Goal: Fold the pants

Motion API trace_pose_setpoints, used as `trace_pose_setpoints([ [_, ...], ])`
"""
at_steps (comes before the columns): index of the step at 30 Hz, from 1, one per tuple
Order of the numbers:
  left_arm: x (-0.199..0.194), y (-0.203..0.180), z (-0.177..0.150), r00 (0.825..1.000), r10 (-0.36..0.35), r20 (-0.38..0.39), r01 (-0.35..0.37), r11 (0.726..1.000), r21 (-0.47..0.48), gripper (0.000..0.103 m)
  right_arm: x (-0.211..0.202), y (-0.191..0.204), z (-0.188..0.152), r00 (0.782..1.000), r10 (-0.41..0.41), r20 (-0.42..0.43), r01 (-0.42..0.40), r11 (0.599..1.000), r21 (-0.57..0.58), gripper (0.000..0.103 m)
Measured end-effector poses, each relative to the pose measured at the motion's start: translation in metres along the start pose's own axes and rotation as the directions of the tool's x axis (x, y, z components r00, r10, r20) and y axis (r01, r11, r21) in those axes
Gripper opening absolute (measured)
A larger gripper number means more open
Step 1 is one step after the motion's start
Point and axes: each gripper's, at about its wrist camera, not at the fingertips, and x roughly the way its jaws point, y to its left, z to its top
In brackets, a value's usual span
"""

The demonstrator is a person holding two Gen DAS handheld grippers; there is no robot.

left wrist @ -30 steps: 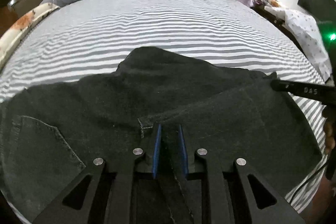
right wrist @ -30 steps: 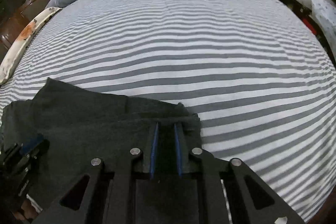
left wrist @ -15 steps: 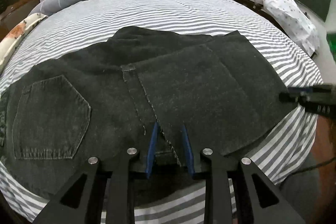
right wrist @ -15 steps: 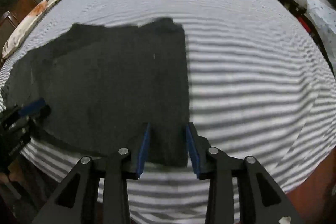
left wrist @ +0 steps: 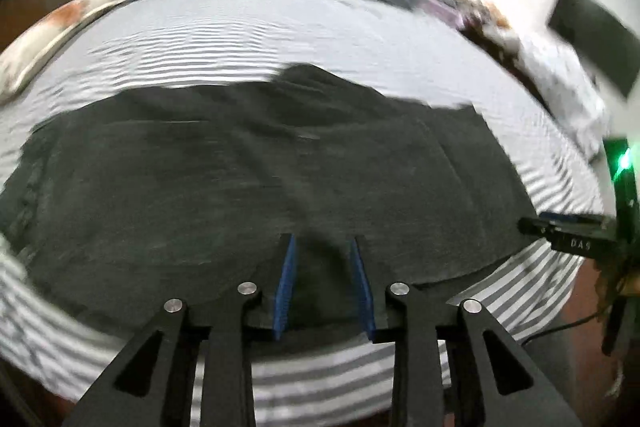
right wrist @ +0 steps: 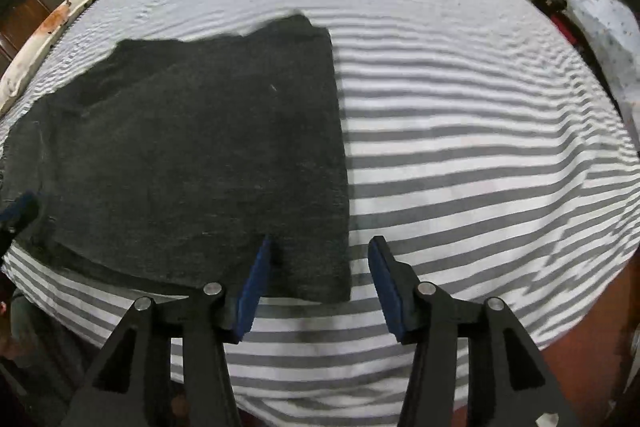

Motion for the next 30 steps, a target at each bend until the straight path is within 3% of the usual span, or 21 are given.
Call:
trace_pose_setpoints([
  [5, -0.048, 0.077, -0.009, 0.996, 0.047, 0.080, -0.033, 0.985, -0.169, 0.042, -0.033, 0.034, 0.003, 0.993, -0.064, 0.098, 0.070, 0.996, -0.054, 0.049],
  [9, -0.070, 0.141, -0.026, 0.992, 0.035, 0.117, 0.008, 0.938, -0.346, 0.045, -0.048, 0.074, 0.007, 0.989, 0.050, 0.139, -0.040, 0.996, -0.076, 0.051],
  [11, -0.071, 0.174, -0.036, 0.992, -0.008, 0.128, 0.066, 0.885, -0.460, 0.045, -0.048, 0.092, 0.009, 0.984, 0.101, 0.149, -0.089, 0.992, -0.088, 0.053],
  [13, -0.069, 0.203, -0.046, 0.984, -0.078, 0.162, 0.157, 0.809, -0.566, 0.048, -0.043, 0.115, 0.012, 0.981, 0.146, 0.129, -0.132, 0.985, -0.106, 0.054],
  [15, -0.066, 0.221, -0.051, 0.978, -0.091, 0.187, 0.189, 0.763, -0.618, 0.055, -0.034, 0.135, 0.015, 0.981, 0.155, 0.119, -0.141, 0.983, -0.122, 0.054],
  [18, -0.058, 0.237, -0.051, 0.969, -0.123, 0.213, 0.235, 0.720, -0.653, 0.058, -0.023, 0.157, 0.019, 0.984, 0.151, 0.100, -0.137, 0.982, -0.130, 0.054],
  [22, -0.045, 0.245, -0.050, 0.967, -0.147, 0.209, 0.251, 0.690, -0.679, 0.062, -0.008, 0.167, 0.022, 0.988, 0.136, 0.078, -0.125, 0.984, -0.130, 0.054],
  [26, -0.031, 0.261, -0.055, 0.959, -0.174, 0.223, 0.283, 0.628, -0.725, 0.062, -0.004, 0.163, 0.023, 0.990, 0.125, 0.072, -0.115, 0.986, -0.121, 0.054],
  [28, -0.025, 0.264, -0.054, 0.955, -0.176, 0.239, 0.297, 0.616, -0.729, 0.062, -0.002, 0.161, 0.023, 0.990, 0.122, 0.069, -0.114, 0.987, -0.115, 0.054],
  [30, -0.021, 0.265, -0.050, 0.954, -0.163, 0.252, 0.297, 0.626, -0.721, 0.062, 0.002, 0.158, 0.025, 0.991, 0.118, 0.063, -0.111, 0.988, -0.107, 0.054],
])
